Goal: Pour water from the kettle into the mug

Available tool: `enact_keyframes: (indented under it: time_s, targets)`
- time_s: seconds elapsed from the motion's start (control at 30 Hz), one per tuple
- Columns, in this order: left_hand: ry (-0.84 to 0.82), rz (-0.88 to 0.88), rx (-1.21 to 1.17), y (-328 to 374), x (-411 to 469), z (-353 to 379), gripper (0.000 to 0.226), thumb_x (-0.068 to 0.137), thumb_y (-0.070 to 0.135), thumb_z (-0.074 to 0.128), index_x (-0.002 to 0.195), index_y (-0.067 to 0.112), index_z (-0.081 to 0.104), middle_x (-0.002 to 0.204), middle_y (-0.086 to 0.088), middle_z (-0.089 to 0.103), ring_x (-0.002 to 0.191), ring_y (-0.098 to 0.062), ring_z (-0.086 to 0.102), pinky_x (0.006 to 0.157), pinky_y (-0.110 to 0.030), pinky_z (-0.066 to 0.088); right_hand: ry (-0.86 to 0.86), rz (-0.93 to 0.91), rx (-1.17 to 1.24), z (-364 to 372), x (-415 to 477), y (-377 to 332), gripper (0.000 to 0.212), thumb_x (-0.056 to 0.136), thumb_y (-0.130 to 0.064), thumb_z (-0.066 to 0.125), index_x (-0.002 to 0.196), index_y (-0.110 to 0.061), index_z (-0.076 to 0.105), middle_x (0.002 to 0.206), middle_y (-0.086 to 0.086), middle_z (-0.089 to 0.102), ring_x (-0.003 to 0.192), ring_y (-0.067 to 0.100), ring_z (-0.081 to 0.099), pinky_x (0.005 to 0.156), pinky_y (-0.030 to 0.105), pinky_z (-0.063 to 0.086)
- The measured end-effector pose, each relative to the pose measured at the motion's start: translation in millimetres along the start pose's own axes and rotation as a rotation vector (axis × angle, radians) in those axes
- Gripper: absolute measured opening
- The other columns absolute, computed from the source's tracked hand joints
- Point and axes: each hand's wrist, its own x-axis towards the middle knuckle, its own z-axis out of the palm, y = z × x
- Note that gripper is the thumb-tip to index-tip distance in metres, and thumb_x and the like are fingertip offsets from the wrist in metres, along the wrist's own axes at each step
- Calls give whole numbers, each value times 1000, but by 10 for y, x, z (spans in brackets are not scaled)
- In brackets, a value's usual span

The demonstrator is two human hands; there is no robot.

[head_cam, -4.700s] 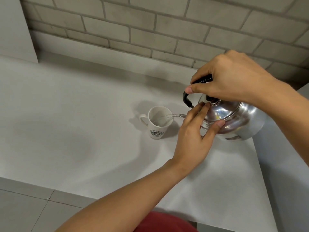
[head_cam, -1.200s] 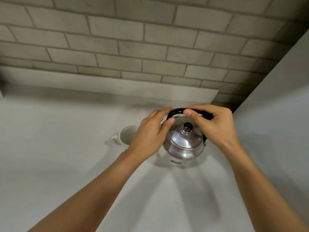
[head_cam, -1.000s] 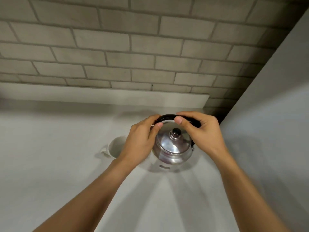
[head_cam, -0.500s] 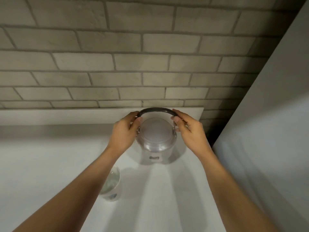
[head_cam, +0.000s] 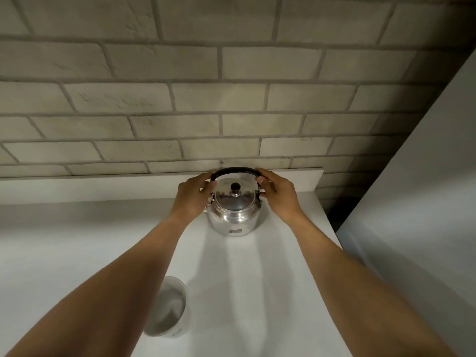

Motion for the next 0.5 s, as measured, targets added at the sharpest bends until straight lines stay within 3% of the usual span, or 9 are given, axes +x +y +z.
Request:
enact_keyframes:
  time_s: [0.2,0.33,0.43,0.5]
  targets:
    - [-19,-29,-21,-100,140,44,25,104,24,62,128,23,68,111,-11,74,99,-34,73,93,-50,59,1,25,28,59,94,98,33,108,-25,57,139,-20,68,116,1,78,111,27,73,100,49,58]
    - [-25,-33,-12,-156,188,52,26,103,26,64,129,24,68,113,-11,74,104,-33,72,94,-48,59,-17,42,80,42,120,126,31,106,-24,60,135,-24,71,107,-15,77,107,20,75,94,43,63]
    - [-43,-15,45,-182,192,44,32,102,33,63,134,29,65,118,-6,75,110,-28,71,85,-29,59,-41,47,75,38,111,127,35,107,-22,58,140,-25,67,112,-16,75,109,20,74,98,44,61]
    - [-11,-6,95,-140,195,39,44,102,37,63,144,29,56,129,-3,71,117,-23,67,83,-16,51,-42,28,-9,34,103,94,43,107,-27,57,150,-28,56,127,-15,69,110,14,70,101,34,58]
